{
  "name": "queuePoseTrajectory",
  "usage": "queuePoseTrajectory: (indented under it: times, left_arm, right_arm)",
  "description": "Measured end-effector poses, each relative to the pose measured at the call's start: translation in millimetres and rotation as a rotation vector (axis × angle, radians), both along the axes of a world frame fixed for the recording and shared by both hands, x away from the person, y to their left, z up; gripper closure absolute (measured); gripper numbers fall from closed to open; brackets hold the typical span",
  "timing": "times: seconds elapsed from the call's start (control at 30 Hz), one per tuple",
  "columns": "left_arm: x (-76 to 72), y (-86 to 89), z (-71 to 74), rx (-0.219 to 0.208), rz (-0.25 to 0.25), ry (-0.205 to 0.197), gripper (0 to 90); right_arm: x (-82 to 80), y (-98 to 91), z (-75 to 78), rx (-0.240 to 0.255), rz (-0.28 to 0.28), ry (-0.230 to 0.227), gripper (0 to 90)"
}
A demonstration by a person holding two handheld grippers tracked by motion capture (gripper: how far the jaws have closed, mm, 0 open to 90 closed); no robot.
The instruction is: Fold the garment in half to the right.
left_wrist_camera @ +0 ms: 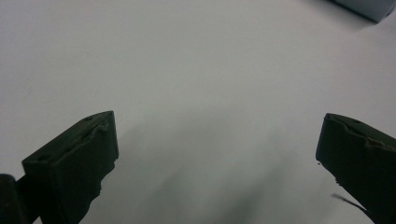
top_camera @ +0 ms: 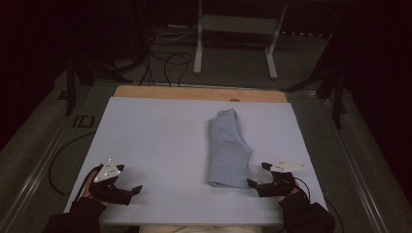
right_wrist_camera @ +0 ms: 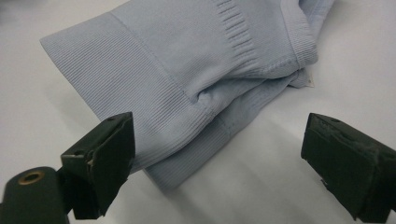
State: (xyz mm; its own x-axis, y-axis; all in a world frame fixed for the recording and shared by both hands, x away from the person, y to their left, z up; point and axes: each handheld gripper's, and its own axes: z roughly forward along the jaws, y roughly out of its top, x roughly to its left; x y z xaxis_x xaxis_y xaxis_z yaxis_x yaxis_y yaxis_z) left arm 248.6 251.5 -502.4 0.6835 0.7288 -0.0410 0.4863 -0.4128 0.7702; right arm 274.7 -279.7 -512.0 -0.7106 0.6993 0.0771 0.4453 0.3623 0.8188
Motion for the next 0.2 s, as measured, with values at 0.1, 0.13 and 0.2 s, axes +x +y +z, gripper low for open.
queuePoseTrajectory:
  times: [0.1,0.13,0.2]
  left_arm:
    - [-1.3,-7.3,-0.4,0.002,-0.01,0.002,0.1]
    - [-1.3,-7.3,-0.4,0.002,-0.01,0.002,0.1]
    - [-2.4,-10.8,0.4,0.008,-0.014,-0.007,0.1]
  right_arm:
    - [0.6,0.8,-0.9,-0.006,0.006,0.009,9.8]
    - [0.6,0.8,-0.9,-0.006,0.006,0.009,9.8]
    - [0.9,0.9,-1.5,-0.002,0.006,0.013,9.8]
